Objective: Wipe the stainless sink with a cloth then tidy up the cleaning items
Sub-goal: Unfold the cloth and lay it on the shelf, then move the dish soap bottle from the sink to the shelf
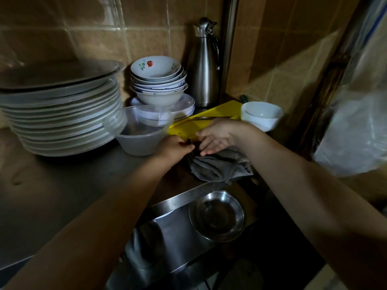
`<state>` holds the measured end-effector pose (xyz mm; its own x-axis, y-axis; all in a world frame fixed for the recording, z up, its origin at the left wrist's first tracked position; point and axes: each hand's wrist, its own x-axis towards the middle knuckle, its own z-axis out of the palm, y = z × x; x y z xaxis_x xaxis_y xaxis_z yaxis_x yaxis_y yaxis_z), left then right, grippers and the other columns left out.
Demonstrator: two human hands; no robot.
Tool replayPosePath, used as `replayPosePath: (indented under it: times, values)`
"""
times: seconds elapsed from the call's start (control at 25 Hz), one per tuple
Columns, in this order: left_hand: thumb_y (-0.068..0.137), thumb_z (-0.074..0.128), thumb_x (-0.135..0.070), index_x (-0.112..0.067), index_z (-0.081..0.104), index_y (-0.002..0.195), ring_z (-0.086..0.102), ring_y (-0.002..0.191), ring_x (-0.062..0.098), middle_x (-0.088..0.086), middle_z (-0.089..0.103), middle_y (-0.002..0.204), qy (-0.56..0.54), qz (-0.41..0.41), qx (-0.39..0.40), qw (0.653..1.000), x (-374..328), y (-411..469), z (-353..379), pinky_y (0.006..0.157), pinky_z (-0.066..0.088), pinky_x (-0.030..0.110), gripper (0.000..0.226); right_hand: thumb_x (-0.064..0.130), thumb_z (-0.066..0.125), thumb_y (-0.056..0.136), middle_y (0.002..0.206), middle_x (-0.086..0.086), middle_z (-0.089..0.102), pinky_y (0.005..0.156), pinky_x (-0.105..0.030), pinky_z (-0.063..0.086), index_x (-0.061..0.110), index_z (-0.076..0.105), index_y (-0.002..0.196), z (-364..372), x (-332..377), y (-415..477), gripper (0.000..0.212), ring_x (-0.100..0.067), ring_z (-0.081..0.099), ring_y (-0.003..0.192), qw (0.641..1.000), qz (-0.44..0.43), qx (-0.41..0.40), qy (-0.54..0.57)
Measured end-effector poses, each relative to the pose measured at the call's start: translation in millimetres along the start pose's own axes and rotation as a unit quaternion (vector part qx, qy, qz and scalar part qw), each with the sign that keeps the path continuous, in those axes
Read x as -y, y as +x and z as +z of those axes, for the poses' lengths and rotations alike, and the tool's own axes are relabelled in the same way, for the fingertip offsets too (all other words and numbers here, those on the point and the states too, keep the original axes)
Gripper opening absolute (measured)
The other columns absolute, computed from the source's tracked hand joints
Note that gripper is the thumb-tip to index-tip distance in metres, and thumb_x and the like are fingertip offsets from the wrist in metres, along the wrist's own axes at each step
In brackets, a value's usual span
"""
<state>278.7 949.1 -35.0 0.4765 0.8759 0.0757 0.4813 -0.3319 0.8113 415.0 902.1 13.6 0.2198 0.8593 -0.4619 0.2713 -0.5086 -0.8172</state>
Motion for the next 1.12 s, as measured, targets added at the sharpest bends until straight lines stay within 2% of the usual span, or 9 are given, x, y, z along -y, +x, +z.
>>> replayPosePath:
  times: [0.12,0.28,0.44,0.6,0.68,0.76,0.92,1.04,1.12]
  values:
    - [0.074,0.074,-0.022,-0.002,0.063,0.093,0.061,0.094,0.029,0.017,0.067,0.101,0.129,-0.01,0.006,0.992,4.5,5.0,2.1,0.072,0.04,0.027,0.029,0.012,0.056,0.09,0.059,-0.001,0.068,0.035,-0.008,0.037,0.01,0.055,0.082,-13.1,-19.2,-12.5,0.008,-0.003,0.056,0.037,0.997,-0.021,-0.035,-0.06]
    - [0.075,0.073,-0.023,-0.003,0.064,0.094,0.06,0.099,0.026,0.015,0.066,0.105,0.145,-0.001,-0.021,0.989,3.6,2.6,0.1,0.077,0.04,0.026,0.029,0.005,0.063,0.084,0.073,-0.006,0.065,0.035,-0.01,0.037,0.012,0.06,0.077,-13.1,-37.4,-26.5,0.01,-0.002,0.055,0.038,0.996,-0.058,-0.06,-0.017]
    - [0.081,0.067,-0.015,-0.005,0.061,0.098,0.059,0.099,0.023,0.013,0.065,0.105,0.036,0.045,-0.048,0.997,-15.2,-15.2,7.1,0.076,0.039,0.023,0.021,0.006,0.064,0.083,0.079,-0.006,0.064,0.044,-0.013,0.045,0.011,0.058,0.093,-14.5,-49.7,-46.3,0.013,-0.007,0.061,0.048,0.984,-0.128,-0.082,0.095]
    - [0.084,0.061,-0.007,-0.013,0.053,0.097,0.052,0.076,0.007,0.004,0.058,0.09,-0.127,0.06,-0.04,0.989,-37.4,-41.1,9.8,0.073,0.04,0.024,0.017,0.007,0.064,0.084,0.101,-0.007,0.063,0.061,-0.022,0.054,0.01,0.049,0.121,-18.0,-70.7,-71.5,0.04,-0.016,0.064,0.074,0.955,-0.196,-0.115,0.191]
    - [0.085,0.059,-0.006,-0.013,0.053,0.103,0.05,0.076,0.001,0.002,0.056,0.092,-0.178,0.068,-0.03,0.981,-45.6,-54.3,14.1,0.073,0.043,0.025,0.02,0.008,0.062,0.085,0.111,-0.006,0.06,0.071,-0.027,0.054,0.013,0.046,0.125,-20.0,-87.0,-88.8,0.043,-0.019,0.064,0.087,0.94,-0.22,-0.141,0.22]
    - [0.086,0.058,-0.006,-0.015,0.053,0.105,0.052,0.081,0.004,0.001,0.056,0.095,-0.225,0.064,-0.011,0.972,-53.1,-67.9,19.6,0.069,0.044,0.023,0.022,0.009,0.06,0.086,0.116,-0.003,0.058,0.077,-0.03,0.054,0.015,0.044,0.128,-23.3,-103.5,-110.2,0.046,-0.019,0.062,0.096,0.928,-0.227,-0.172,0.242]
    - [0.086,0.057,-0.005,-0.019,0.052,0.106,0.054,0.095,0.01,-0.004,0.058,0.095,-0.294,0.072,0.04,0.952,-73.5,-89.3,37.8,0.079,0.046,0.025,0.024,0.009,0.058,0.087,0.115,0.001,0.057,0.081,-0.031,0.051,0.016,0.041,0.132,-38.0,-133.5,-161.6,0.048,-0.016,0.06,0.1,0.911,-0.22,-0.232,0.259]
    - [0.088,0.054,-0.008,-0.019,0.052,0.11,0.055,0.093,0.003,-0.007,0.059,0.098,-0.344,0.096,0.124,0.926,-93.9,-109.2,57.8,0.081,0.046,0.025,0.024,0.009,0.058,0.087,0.104,0.004,0.064,0.076,-0.029,0.053,0.018,0.051,0.119,-42.1,-158.5,-210.0,0.034,-0.011,0.064,0.088,0.883,-0.225,-0.302,0.28]
    - [0.089,0.054,-0.01,-0.02,0.052,0.111,0.055,0.093,-0.003,-0.01,0.06,0.099,-0.362,0.107,0.194,0.906,-104.0,-125.7,72.3,0.083,0.046,0.024,0.024,0.008,0.055,0.089,0.106,0.005,0.062,0.073,-0.027,0.052,0.017,0.05,0.121,-35.8,-176.1,-242.6,0.034,-0.008,0.063,0.085,0.862,-0.214,-0.359,0.285]
